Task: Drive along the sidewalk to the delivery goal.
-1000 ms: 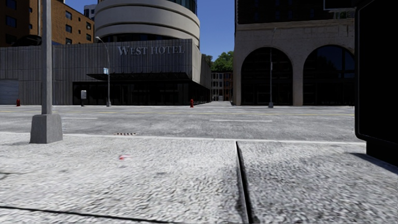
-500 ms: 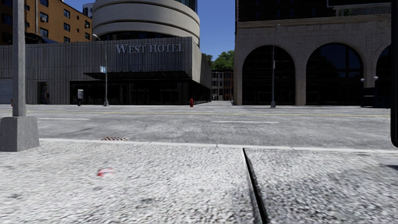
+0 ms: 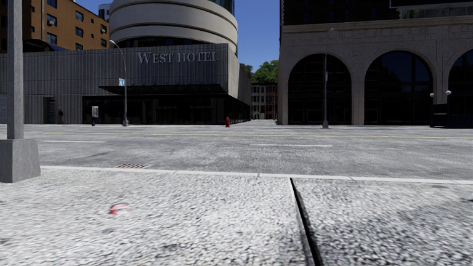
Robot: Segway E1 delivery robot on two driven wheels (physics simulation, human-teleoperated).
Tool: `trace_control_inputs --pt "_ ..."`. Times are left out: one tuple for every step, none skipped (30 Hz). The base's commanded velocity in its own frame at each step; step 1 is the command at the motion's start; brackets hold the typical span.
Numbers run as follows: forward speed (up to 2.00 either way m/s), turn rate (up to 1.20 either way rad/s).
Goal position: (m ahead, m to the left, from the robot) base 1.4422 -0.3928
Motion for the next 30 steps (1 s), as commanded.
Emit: trace_control_inputs --pt "0.0 0.0" --pt "0.0 0.0" --pt "0.07 0.0" --pt "0.07 0.0" --pt "0.26 0.0" --pt "0.47 0.0" --pt "0.69 0.0" --pt "0.81 0.0" --pt "0.81 0.0" --pt "0.91 0.0" --pt "0.99 0.0" --pt "1.04 0.0" --pt "1.05 0.0" --pt "1.05 0.0" --pt "1.05 0.0" --pt "1.05 0.0" --pt "1.05 0.0" --pt "1.06 0.0" --pt "1.06 0.0" --pt "1.06 0.0" --pt "1.06 0.0" --pt "1.07 0.0" --pt "1.07 0.0" --pt "1.07 0.0" --pt "1.07 0.0" --pt "1.07 0.0" --pt "1.07 0.0" --pt "1.06 0.0" --pt "1.06 0.0" --pt "1.06 0.0"
